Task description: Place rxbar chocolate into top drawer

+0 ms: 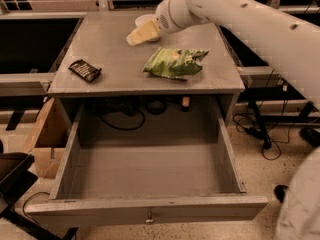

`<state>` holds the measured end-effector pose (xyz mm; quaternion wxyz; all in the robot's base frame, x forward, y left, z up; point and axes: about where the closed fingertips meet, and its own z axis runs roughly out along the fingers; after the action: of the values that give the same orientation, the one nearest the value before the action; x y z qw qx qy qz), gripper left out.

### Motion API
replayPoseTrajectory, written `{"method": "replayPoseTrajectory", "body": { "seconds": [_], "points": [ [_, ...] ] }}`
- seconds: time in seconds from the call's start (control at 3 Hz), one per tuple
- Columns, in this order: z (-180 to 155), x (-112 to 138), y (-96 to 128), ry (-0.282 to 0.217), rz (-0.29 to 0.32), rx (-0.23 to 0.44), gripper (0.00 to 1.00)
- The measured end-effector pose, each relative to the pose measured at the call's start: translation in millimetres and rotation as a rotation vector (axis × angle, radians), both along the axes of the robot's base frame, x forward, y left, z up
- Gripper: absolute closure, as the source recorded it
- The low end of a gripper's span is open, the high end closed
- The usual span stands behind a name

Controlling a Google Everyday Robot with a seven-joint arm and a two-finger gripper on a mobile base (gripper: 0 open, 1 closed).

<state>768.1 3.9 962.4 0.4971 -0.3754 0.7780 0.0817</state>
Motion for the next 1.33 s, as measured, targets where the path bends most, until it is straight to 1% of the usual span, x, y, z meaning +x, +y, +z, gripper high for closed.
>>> {"method": "replayPoseTrajectory", "body": {
  "seconds": [0.33,0.67,1.0,1.33],
  "points": [
    [-16.9,0.5,64.8,0.050,0.079,0.047,0.00],
    [-24.2,-10.5,127.7,0.084,0.158,0.077,0.00],
    [-46.5,-12.9,170.2,0.154,0.187,0.050,0.00],
    [-89.0,-13.0,198.6,0.248,0.189,0.004,0.00]
  ]
}}
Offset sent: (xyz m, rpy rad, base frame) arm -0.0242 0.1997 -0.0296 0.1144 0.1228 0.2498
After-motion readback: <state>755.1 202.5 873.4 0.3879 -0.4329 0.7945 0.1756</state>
